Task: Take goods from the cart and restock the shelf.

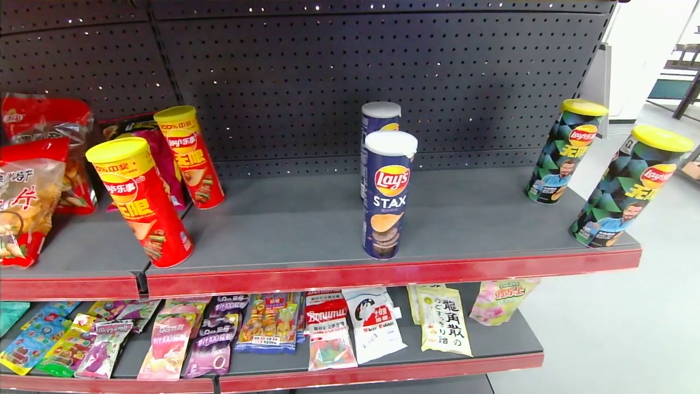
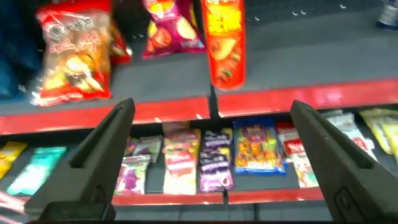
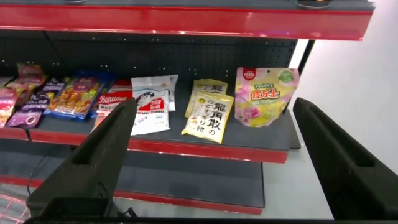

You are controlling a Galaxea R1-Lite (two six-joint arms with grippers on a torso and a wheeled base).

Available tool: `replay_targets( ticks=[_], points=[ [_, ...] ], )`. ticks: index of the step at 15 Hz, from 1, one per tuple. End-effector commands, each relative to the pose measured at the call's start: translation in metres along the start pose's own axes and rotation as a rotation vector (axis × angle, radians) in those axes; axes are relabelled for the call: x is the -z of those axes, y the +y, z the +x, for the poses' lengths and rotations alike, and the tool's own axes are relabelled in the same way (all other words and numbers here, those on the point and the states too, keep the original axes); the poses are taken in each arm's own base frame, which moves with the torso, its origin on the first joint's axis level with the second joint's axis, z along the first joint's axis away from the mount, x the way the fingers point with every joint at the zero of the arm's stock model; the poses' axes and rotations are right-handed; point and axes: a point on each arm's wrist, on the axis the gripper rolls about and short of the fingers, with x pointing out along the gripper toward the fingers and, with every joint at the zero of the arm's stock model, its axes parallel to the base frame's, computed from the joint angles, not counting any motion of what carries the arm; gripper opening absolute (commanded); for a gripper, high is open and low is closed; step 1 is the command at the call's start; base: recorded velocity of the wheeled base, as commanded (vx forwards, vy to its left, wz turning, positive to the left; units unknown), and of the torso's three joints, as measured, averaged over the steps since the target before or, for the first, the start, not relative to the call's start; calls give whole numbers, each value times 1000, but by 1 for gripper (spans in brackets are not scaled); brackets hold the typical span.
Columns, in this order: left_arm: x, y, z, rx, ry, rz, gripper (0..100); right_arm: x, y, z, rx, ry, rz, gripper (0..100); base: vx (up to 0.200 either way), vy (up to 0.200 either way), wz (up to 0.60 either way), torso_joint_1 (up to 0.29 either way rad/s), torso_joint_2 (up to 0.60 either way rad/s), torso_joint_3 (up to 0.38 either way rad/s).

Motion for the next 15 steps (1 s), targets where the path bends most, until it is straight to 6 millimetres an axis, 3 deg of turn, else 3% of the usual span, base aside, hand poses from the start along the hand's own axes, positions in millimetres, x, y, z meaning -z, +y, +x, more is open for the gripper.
replay_targets(
  ticks=[1,2,4,5,6,8,9,11,13,15],
  points=[
    [47,-5,-16,55,-55,-10,100,0,0,0,-6,6,-2,100,0,0,0,0,0,0],
    [68,-8,-15,13,-33,-20,100,0,0,0,-26,1,-4,100,0,0,0,0,0,0],
    [89,-12,-14,-15,-23,-109,100,0,0,0,-25,-2,-7,100,0,0,0,0,0,0],
    [90,-12,-13,-8,-24,-130,100,0,0,0,-26,-4,-10,100,0,0,0,0,0,0],
    [88,-13,-13,30,-30,-181,100,-30,0,-4,-45,-71,6,100,0,0,0,0,0,0],
    [94,-15,-11,99,-33,-110,100,-125,0,20,-76,-47,142,100,0,0,0,0,0,0],
    [95,-16,-10,114,-53,-75,100,-143,1,32,-109,-29,111,100,0,0,0,0,0,0],
    [95,-16,-10,112,-43,-106,100,-154,4,52,-187,23,3,100,0,0,0,0,0,0],
    [95,-16,-10,108,-43,-127,100,-168,12,95,-248,124,-68,100,0,0,0,0,0,0],
    [95,-16,-10,108,-43,-127,100,-160,27,118,-346,221,-77,100,0,0,0,0,0,0]
  ],
)
